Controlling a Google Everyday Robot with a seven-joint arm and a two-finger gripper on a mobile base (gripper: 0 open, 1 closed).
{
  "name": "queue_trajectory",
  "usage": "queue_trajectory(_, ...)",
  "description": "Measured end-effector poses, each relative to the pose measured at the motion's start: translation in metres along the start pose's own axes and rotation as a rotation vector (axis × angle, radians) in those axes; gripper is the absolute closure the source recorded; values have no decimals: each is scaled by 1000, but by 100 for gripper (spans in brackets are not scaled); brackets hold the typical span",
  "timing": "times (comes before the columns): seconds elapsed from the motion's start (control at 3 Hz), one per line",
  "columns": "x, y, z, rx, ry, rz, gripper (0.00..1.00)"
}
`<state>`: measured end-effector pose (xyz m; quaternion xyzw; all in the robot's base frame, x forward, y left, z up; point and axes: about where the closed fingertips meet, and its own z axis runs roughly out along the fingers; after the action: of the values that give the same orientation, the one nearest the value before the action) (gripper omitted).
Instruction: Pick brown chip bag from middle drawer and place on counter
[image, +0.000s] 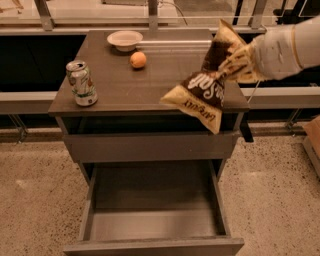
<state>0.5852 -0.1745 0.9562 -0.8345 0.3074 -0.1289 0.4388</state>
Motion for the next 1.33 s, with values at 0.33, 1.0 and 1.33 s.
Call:
queue_trajectory(0.33,37,-32,28,-19,-7,83,100)
queue_trajectory(1.0,89,-98,109,29,-69,176,74)
queue_trajectory(1.33,92,-106,98,54,-55,169,51)
